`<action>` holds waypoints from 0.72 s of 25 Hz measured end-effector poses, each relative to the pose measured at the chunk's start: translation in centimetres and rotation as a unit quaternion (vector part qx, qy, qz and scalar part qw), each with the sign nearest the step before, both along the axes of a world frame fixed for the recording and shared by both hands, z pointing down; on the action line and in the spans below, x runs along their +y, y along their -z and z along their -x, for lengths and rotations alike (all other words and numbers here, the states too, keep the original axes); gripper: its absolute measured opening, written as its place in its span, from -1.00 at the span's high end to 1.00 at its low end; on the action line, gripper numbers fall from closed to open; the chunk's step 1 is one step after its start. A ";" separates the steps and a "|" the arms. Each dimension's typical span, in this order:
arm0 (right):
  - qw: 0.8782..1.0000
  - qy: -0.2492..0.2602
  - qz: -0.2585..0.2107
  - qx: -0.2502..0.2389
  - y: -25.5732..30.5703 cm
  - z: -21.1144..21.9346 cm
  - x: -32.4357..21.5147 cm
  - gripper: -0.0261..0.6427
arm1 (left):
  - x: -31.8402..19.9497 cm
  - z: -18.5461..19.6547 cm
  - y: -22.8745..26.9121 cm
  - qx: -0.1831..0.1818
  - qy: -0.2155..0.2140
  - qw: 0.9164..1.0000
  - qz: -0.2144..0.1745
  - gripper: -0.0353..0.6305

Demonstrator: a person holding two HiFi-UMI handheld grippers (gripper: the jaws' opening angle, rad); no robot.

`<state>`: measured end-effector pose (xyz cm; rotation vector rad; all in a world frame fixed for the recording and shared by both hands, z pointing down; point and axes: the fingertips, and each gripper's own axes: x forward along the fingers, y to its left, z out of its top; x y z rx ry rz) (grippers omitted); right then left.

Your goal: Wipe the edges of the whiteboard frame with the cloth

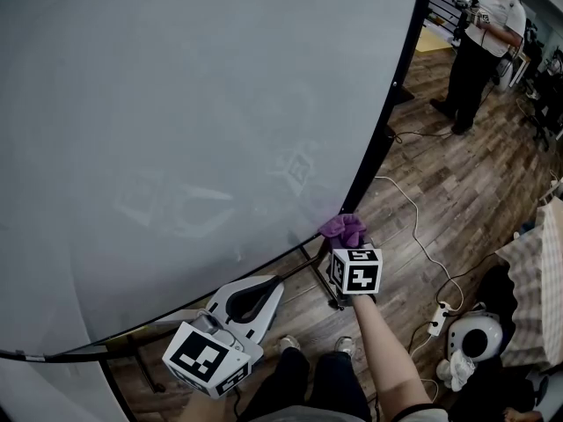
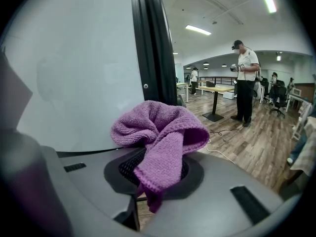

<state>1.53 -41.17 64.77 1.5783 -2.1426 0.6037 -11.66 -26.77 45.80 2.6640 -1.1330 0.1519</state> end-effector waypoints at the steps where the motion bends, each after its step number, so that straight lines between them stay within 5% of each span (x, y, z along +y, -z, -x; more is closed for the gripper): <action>1: 1.000 0.000 0.001 0.000 -0.1 0.0 0.0 0.73 | 0.0 0.0 0.0 0.000 0.000 1.000 0.000 0.85; 18: 1.000 -0.004 0.002 -0.016 -0.7 0.1 0.3 0.73 | -0.3 0.3 -0.5 -0.002 0.003 1.000 0.003 0.85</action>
